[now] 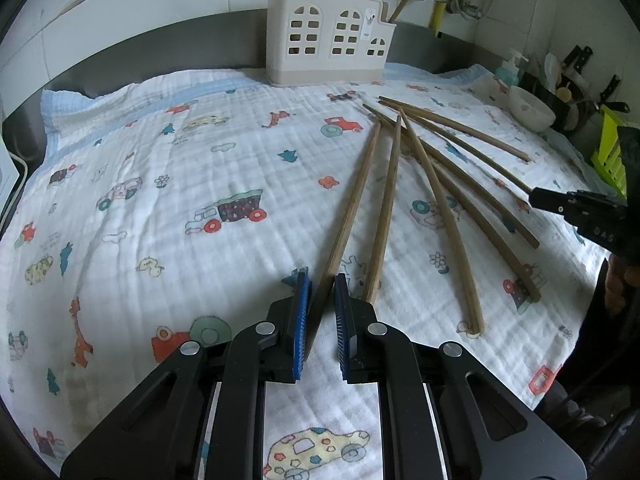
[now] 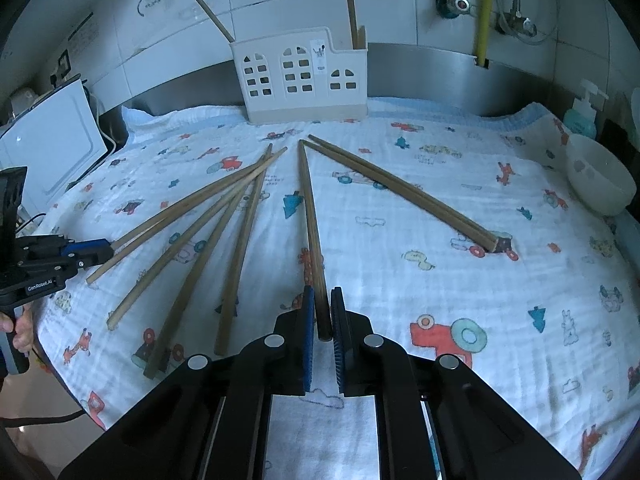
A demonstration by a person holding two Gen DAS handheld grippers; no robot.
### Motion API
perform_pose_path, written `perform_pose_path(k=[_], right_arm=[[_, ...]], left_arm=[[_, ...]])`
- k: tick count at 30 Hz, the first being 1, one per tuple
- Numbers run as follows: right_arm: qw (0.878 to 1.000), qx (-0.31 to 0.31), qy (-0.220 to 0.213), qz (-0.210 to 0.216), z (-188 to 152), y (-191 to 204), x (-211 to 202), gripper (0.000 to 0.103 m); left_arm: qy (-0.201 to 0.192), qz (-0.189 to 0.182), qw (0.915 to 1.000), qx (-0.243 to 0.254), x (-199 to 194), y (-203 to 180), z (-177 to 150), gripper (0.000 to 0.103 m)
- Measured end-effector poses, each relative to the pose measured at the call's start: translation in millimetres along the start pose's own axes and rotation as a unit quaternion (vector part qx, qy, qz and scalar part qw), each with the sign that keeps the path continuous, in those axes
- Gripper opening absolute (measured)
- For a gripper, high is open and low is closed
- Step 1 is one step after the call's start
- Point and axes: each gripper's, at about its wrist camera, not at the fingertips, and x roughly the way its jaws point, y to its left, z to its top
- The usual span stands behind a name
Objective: Organize utensils
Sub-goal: 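Close the left tool on its chopstick while the right tool closes on another, then lift the left tool's chopstick while the right tool lifts its chopstick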
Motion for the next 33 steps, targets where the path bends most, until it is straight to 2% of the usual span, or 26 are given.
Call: perform_pose_path(k=[8,9,16,21,25,33], right_arm=[[1.000,0.002,0.002,0.002,-5,-1,5,0.008],[1.000,0.001,0.002,0.001,-4,-1,5,0.008],[1.000,-0.009,0.003,-0.003,-2,0,6,0.008],[1.000,-0.009,0.001,-0.002,-2,1,4,0.007],[1.000,-0.015,-0.015,0.000,3,3,-11,0.007],[0.997,-0.028,-0.069,0.006,30,3,-55,0.007]], left_arm=[[-0.007,-0.007,0.9999,-0.009,-1,2,-2,0.012],[-0.009,-0.009,0.9999,-0.011,-2,3,-2,0.015],[-0.017,-0.009,0.9998,-0.004,-2,3,-5,0.013],[-0.022,0.007,0.9997,-0.005,-2,-2,-6,0.012],[-0.037,0.000,0.9989,-0.029,-10,-1,-4,0.005],[-0.087,0.002,0.9956,-0.035,-40,-8,4,0.005]])
